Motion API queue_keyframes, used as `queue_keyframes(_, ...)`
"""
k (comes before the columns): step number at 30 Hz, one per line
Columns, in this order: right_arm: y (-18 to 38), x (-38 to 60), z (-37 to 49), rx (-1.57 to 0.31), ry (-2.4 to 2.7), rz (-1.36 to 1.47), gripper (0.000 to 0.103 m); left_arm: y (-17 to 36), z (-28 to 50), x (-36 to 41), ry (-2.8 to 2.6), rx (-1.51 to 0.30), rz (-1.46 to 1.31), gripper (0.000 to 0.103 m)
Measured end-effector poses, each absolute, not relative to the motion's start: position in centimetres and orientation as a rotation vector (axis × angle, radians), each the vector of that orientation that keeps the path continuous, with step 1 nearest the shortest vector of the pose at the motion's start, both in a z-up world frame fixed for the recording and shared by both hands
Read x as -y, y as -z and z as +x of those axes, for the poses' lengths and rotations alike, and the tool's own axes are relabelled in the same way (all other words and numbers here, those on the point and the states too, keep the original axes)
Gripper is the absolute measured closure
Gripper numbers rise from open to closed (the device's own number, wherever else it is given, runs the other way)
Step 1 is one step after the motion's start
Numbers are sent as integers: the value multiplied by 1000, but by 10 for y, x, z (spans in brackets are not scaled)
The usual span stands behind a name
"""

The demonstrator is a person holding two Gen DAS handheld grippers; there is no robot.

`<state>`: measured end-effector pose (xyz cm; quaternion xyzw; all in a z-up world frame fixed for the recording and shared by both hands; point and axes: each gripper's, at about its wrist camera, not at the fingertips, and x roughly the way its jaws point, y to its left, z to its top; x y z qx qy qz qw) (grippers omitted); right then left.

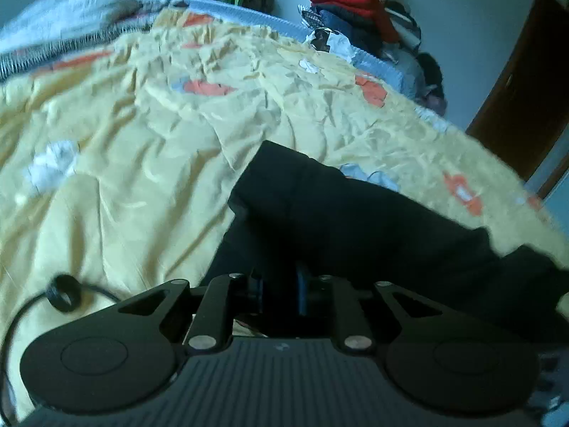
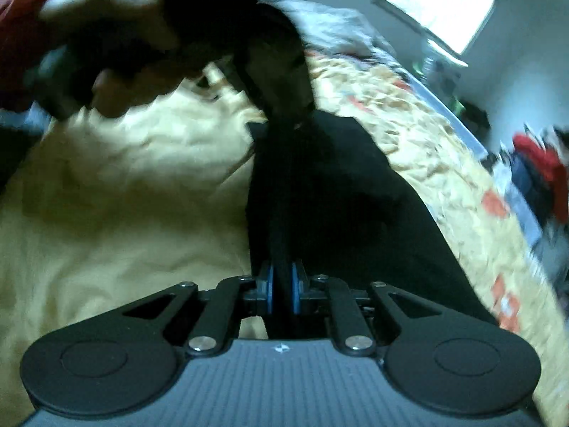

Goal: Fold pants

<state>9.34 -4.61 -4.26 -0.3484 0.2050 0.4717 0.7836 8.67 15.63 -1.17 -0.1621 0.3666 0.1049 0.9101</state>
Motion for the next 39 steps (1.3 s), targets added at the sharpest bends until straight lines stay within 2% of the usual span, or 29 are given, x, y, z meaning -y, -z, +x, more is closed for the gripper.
queue_keyframes(1, 41, 48, 97, -453, -1008, -714, 89, 10, 87, -154, -234, -754, -319, 65)
queue_keyframes(2, 41, 53, 91, -452, -988, -700, 86, 7, 85, -151, -250, -748, -295, 64)
queue_keyframes(4, 35, 64, 79, -426, -950, -720, 69, -1, 80, -146, -314, -719, -229, 46)
queue_keyframes(5, 30, 75, 71, -402, -936, -720, 65, -5, 78, -144, -352, -694, -193, 39)
queue_keyframes(6, 25, 89, 65, -388, -914, -701, 57, -9, 73, -141, -389, -663, -158, 27)
queue_keyframes(7, 19, 105, 64, -388, -881, -667, 50, -14, 69, -138, -423, -623, -124, 22)
queue_keyframes(11, 10, 185, 75, -460, -638, -518, 48, -31, 65, -110, -414, -528, -16, 20)
queue_keyframes(13, 15, 228, 85, -532, -519, -413, 47, -36, 68, -86, -325, -514, 25, 15)
queue_keyframes(15, 24, 268, 94, -632, -459, -263, 43, -35, 72, -55, -212, -511, 92, 15)
queue_keyframes(17, 34, 293, 94, -714, -416, -223, 43, -30, 76, -24, -112, -506, 173, 14)
queue_keyframes(21, 23, 343, 103, -671, -360, -15, 43, -13, 74, 45, 92, -452, 324, 14)
queue_keyframes(23, 8, 381, 118, -601, -275, 115, 36, 1, 74, 79, 199, -428, 378, 14)
queue_keyframes(24, 4, 399, 130, -564, -229, 186, 30, 6, 75, 90, 233, -423, 396, 15)
queue_keyframes(29, 15, 516, 198, -397, -101, 721, 28, 41, 90, 133, 344, -453, 469, 18)
queue_keyframes(31, 28, 551, 226, -354, -69, 897, 26, 51, 99, 139, 344, -485, 470, 23)
queue_keyframes(34, 48, 577, 262, -353, -46, 1021, 26, 62, 115, 137, 335, -542, 442, 26)
queue_keyframes(39, 68, 579, 292, -408, -19, 1056, 26, 58, 119, 137, 337, -537, 443, 25)
